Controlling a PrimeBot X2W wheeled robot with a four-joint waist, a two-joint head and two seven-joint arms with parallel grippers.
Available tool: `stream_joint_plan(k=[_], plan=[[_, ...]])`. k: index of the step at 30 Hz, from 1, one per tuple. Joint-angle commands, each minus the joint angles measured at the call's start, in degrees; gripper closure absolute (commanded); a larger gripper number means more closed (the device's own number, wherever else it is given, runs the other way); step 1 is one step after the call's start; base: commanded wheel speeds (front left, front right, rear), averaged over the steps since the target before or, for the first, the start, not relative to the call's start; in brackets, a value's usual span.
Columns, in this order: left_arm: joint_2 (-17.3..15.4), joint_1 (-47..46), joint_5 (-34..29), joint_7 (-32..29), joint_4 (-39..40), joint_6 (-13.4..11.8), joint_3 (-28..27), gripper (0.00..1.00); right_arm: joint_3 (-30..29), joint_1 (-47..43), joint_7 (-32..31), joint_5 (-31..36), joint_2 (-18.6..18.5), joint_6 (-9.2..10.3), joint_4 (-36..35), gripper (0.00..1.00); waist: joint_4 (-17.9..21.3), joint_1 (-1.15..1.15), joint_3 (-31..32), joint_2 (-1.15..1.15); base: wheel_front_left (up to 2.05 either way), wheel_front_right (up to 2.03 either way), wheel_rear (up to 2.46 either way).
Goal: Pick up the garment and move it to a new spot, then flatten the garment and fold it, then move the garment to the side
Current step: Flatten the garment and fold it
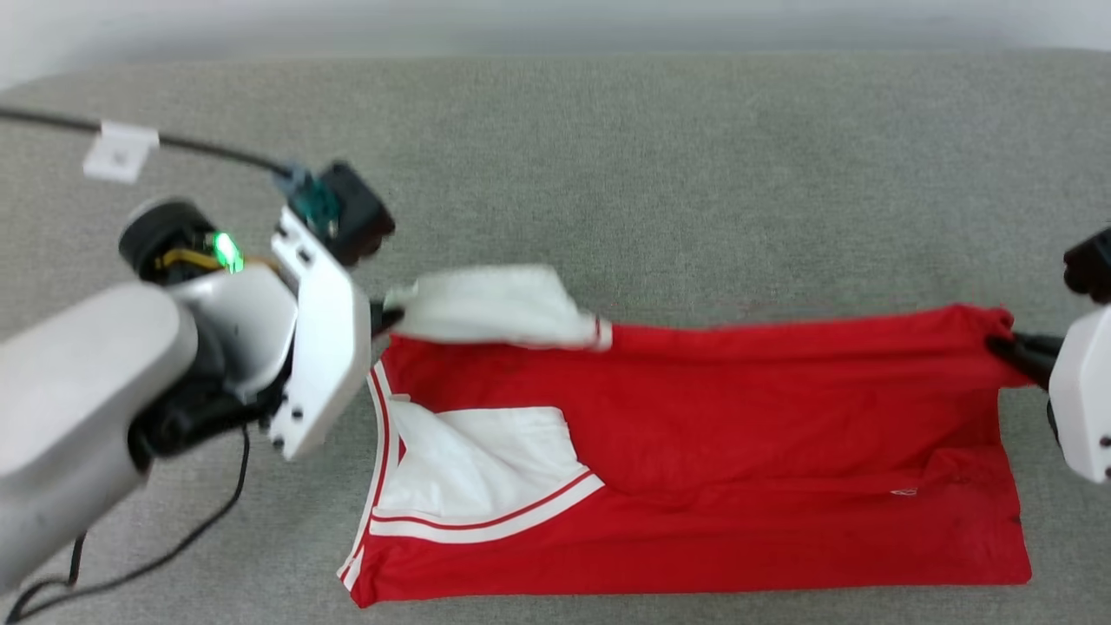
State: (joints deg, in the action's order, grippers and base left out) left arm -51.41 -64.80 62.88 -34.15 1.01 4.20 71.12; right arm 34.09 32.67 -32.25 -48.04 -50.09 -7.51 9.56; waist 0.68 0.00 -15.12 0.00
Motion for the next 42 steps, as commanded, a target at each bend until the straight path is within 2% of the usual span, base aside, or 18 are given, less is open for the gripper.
stream_joint_plan(k=[1,8,10,17,18,19,20,24,27,33,34,35,42], plan=[[-1.1,2.1,0.3,0.2,1.3,-0.8,0.3,1.0,-0.1,-2.0,0.7,-0.5,-0.5,0.05,-0.4,1.0,-0.1,0.0,1.3,0.0,0.0,0.0,0.0],[-4.8,12.3,1.5,1.2,6.7,-3.6,1.5,1.0,0.4,-9.6,2.6,-0.8,-0.5,0.05,-0.7,1.0,0.1,0.0,2.9,0.0,0.0,0.0,0.0],[-4.5,18.1,1.3,2.2,6.6,-4.2,1.9,1.0,1.8,-12.2,3.1,0.9,0.3,0.05,0.1,1.0,0.2,0.0,2.4,0.0,0.0,0.0,0.0],[-1.8,23.4,0.1,2.1,2.6,-3.2,2.1,1.0,4.1,-13.0,3.4,1.8,3.9,0.06,5.0,1.0,0.4,0.0,0.9,0.0,0.0,0.0,0.0],[-1.4,23.5,0.1,2.7,2.0,-3.4,1.9,0.92,3.9,-12.6,3.9,2.0,4.3,0.08,5.8,1.0,0.4,0.0,0.9,0.0,0.0,0.0,0.0],[-1.1,23.4,-0.3,3.7,1.7,-3.4,1.5,0.12,3.6,-12.2,4.4,2.2,4.6,0.09,6.3,0.76,0.4,0.0,1.0,0.0,0.0,0.0,0.0],[-0.9,23.3,-0.6,4.5,1.3,-3.6,1.3,0.0,3.4,-11.8,5.1,2.6,4.7,0.09,6.5,0.0,0.5,0.0,1.2,0.0,0.0,0.0,0.0],[-1.1,23.6,-1.3,8.9,1.4,-4.5,-0.5,0.0,1.2,-10.9,8.9,2.8,4.2,0.07,5.3,0.0,0.5,0.0,2.8,0.0,0.0,0.0,0.0],[-1.3,23.4,-3.5,14.1,2.0,-6.6,-2.4,0.0,-1.7,-11.2,12.0,3.1,3.4,0.06,4.1,0.0,0.4,0.0,3.9,0.0,0.0,0.0,0.0],[0.7,24.9,-9.0,28.5,0.4,-15.0,-7.1,0.0,-9.6,-13.3,16.6,4.5,4.4,0.06,3.2,0.0,0.5,0.0,4.9,0.0,0.0,0.0,0.0],[1.2,25.2,-9.6,30.7,0.0,-16.4,-7.9,0.0,-10.8,-13.6,16.8,5.0,4.6,0.06,3.7,0.0,0.5,0.0,4.9,0.0,0.0,0.0,0.0],[1.2,25.2,-9.6,30.7,0.0,-16.4,-7.9,0.0,-10.8,-13.6,16.8,5.0,4.6,0.06,3.7,0.0,0.5,0.0,4.9,0.0,0.0,0.0,0.0],[4.7,29.3,-12.3,45.9,-3.2,-26.2,-13.2,0.0,-17.4,-18.5,15.0,3.5,7.5,0.05,7.4,0.0,0.4,0.0,4.9,0.0,0.0,0.0,0.0]])
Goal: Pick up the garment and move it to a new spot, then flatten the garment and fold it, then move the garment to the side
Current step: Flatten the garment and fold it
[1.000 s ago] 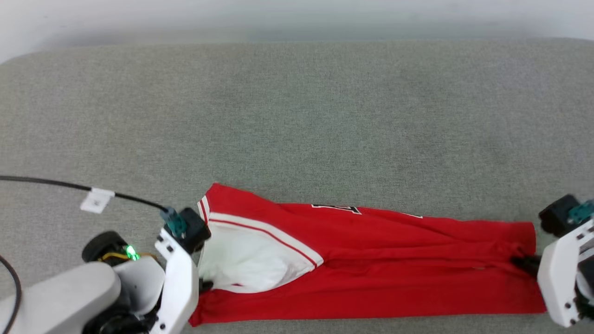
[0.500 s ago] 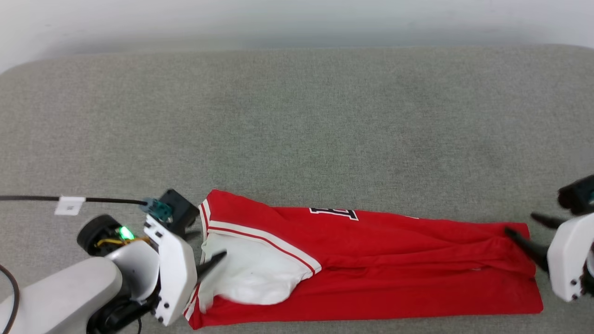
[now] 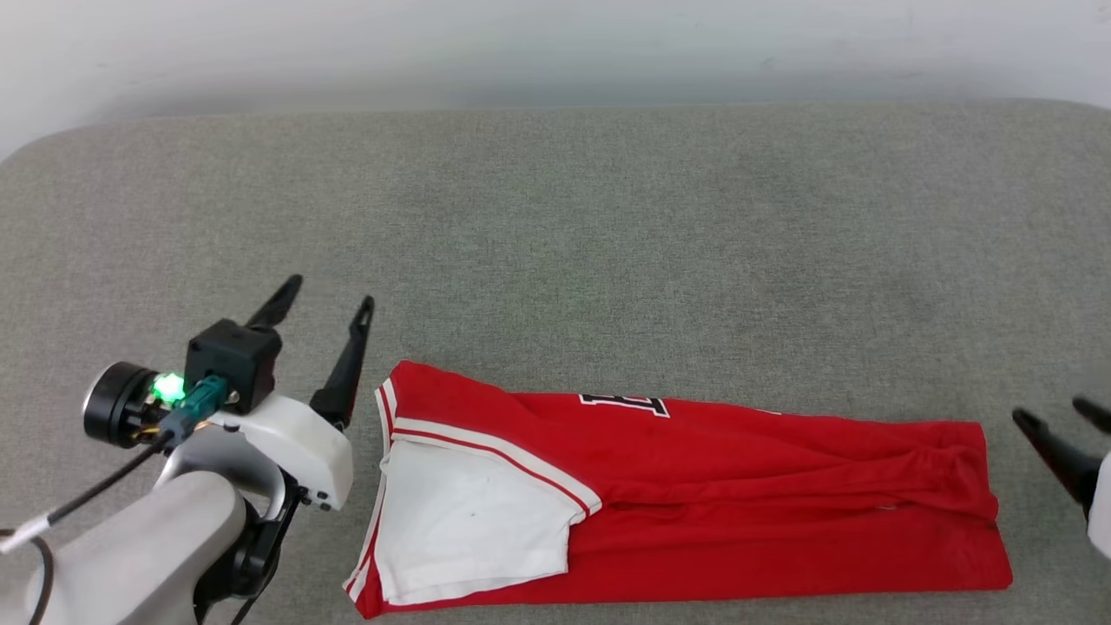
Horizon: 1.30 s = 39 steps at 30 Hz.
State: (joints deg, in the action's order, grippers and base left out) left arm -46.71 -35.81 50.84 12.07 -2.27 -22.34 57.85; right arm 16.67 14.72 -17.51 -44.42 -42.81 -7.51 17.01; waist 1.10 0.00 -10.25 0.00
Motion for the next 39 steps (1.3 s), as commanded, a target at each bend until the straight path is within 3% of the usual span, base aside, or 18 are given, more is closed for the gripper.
stream_joint_plan(k=[1,6,11,19,26,27,28,39], plan=[[0.4,0.9,-0.6,0.9,-0.3,-1.1,-0.8,0.0,-0.3,-1.3,-0.4,-0.2,0.5,0.05,0.4,0.0,-0.1,0.0,0.0,0.0,0.0,0.0,0.0],[3.2,5.6,-2.6,3.1,-0.6,-7.0,-6.5,0.0,-0.9,-4.5,-2.9,-2.8,3.2,0.05,0.9,0.0,-0.5,0.0,-0.5,0.0,0.0,0.0,0.0],[7.2,12.0,-10.1,3.1,1.3,-10.9,-15.5,0.0,-0.6,-6.3,-5.0,-6.8,6.8,0.04,1.8,0.0,-1.1,0.0,-1.1,0.0,0.0,0.0,0.0],[14.2,22.4,-22.1,3.2,2.3,-9.7,-27.1,0.0,6.2,-9.5,-10.4,-11.5,10.9,-0.06,2.4,0.0,-2.6,0.0,-1.5,0.0,0.0,0.0,0.0],[21.4,30.0,-30.1,3.2,3.4,-7.5,-35.3,0.0,10.7,-8.9,-10.0,-13.5,12.5,-0.32,2.6,0.0,-3.3,0.0,-1.2,0.0,0.0,0.0,0.0],[22.5,31.0,-30.9,3.2,3.6,-6.9,-36.2,0.0,10.7,-8.5,-9.6,-13.6,12.3,-0.32,2.8,0.68,-3.3,0.0,-1.0,0.0,0.0,0.0,0.0],[23.6,32.0,-31.9,3.2,3.8,-6.5,-37.2,0.0,10.8,-8.2,-9.4,-13.7,12.1,-0.32,2.9,1.0,-3.3,0.0,-0.8,0.0,0.0,0.0,0.0],[31.7,38.9,-40.1,3.2,5.3,0.1,-43.9,0.0,5.0,-5.4,-5.6,-13.6,2.5,0.09,5.1,1.0,-3.8,0.0,1.5,0.0,0.0,0.0,0.0]])
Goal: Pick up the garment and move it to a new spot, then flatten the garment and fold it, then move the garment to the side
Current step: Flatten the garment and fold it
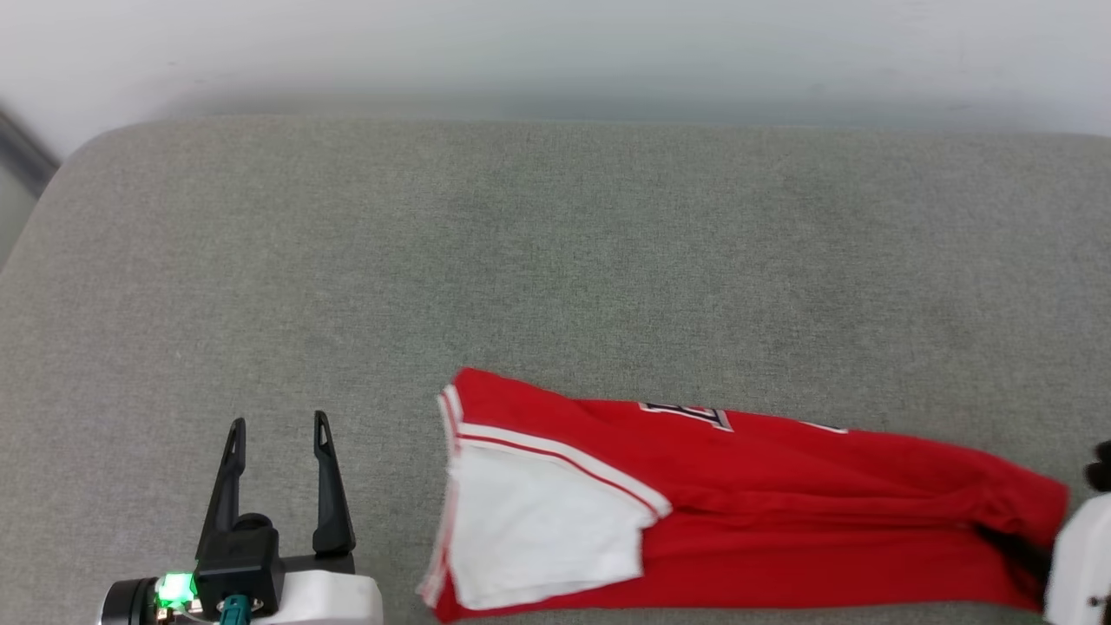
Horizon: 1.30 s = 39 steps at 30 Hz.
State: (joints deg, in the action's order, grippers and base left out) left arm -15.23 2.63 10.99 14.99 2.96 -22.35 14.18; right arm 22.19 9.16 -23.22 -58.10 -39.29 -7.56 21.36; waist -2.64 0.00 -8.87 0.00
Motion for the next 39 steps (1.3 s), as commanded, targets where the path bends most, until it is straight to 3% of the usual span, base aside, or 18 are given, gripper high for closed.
stream_joint_plan(k=[1,10,17,20,26,33,39], plan=[[0.7,0.7,-0.8,0.3,0.0,0.7,-0.7,0.0,-1.0,0.3,-0.1,0.0,-1.8,0.13,0.8,1.0,-0.1,0.0,0.4,0.0,0.0,0.0,0.0],[4.0,2.7,-4.4,0.3,-0.4,4.8,-3.5,0.0,-3.9,-0.4,-4.3,1.3,-8.6,0.12,1.5,1.0,0.0,0.0,2.1,0.0,0.0,0.0,0.0],[5.1,3.3,-6.8,0.3,-1.0,7.2,-4.6,0.0,-3.5,-2.6,-7.5,0.8,-10.1,0.09,-10.1,1.0,0.0,0.0,3.0,0.0,0.0,0.0,0.0],[5.7,2.7,-7.9,0.3,-1.3,8.2,-4.9,0.0,-1.8,-0.6,-10.1,2.5,-8.0,0.09,-21.1,1.0,-0.1,0.0,2.7,0.0,0.0,0.0,0.0],[6.5,1.0,-8.9,0.3,-1.6,9.3,-4.9,0.0,4.3,6.2,-14.4,6.5,-2.2,0.09,-28.2,1.0,-0.7,0.0,1.4,0.0,0.0,0.0,0.0],[7.5,-0.7,-9.4,0.3,-2.0,10.1,-4.6,0.0,13.6,15.7,-16.0,9.8,6.0,0.09,-26.3,1.0,-1.8,0.0,-0.3,0.0,0.0,0.0,0.0],[8.2,-2.1,-9.8,0.3,-2.2,10.5,-4.4,0.0,24.2,24.4,-15.4,13.3,12.5,0.09,-17.9,1.0,-3.1,0.0,-2.5,0.0,0.0,0.0,0.0]])
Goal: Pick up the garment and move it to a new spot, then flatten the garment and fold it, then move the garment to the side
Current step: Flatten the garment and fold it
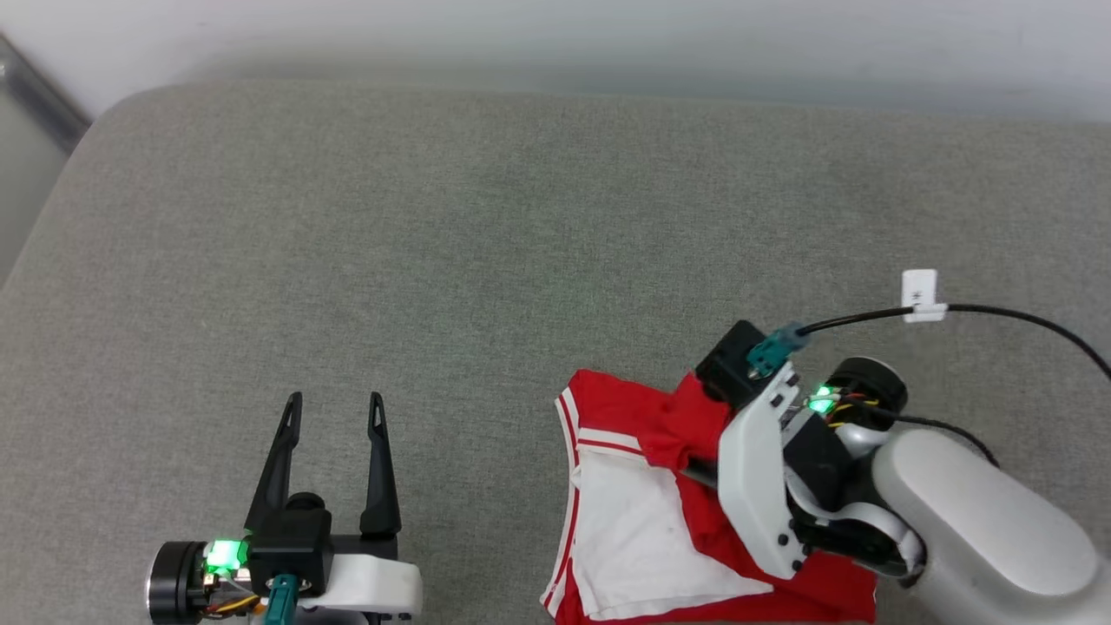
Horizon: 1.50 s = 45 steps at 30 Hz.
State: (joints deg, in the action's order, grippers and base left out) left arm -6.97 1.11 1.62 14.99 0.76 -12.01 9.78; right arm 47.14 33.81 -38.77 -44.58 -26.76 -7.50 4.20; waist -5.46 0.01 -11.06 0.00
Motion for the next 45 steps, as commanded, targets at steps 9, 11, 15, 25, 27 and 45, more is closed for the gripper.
stream_joint_plan(k=[9,11,15,25,27,45], plan=[[0.9,-1.9,-0.5,0.3,-1.0,0.7,-0.1,0.0,12.5,3.7,3.7,1.7,4.3,0.05,16.1,1.0,-1.2,-0.01,-2.0,0.0,0.0,0.0,0.0],[0.9,-1.8,-0.6,0.3,-1.4,0.7,-0.3,0.0,14.0,4.2,5.5,1.2,4.7,0.06,17.5,1.0,-0.9,-0.01,-1.6,0.0,0.0,0.0,0.0],[0.5,-0.9,-0.7,0.3,-2.0,0.9,-0.8,0.0,14.8,7.1,11.2,1.1,3.9,0.06,17.1,0.0,0.2,-0.01,0.1,0.0,0.0,0.0,0.0],[0.2,0.6,-0.7,0.3,-2.0,1.2,-2.0,0.0,3.2,6.6,29.1,8.7,-1.9,0.05,12.3,0.0,3.6,-0.01,3.9,0.0,0.0,0.0,0.0],[0.2,0.9,-0.6,0.3,-2.0,1.3,-2.2,0.0,-2.3,4.6,33.2,12.1,-1.8,0.05,12.4,0.0,4.3,-0.01,4.2,0.0,0.0,0.0,0.0],[0.1,2.5,-0.7,0.3,-1.0,2.7,-2.8,0.0,-46.5,-23.7,53.6,35.6,14.2,0.04,3.7,0.0,7.0,-0.01,6.3,0.0,0.0,0.0,0.0]])
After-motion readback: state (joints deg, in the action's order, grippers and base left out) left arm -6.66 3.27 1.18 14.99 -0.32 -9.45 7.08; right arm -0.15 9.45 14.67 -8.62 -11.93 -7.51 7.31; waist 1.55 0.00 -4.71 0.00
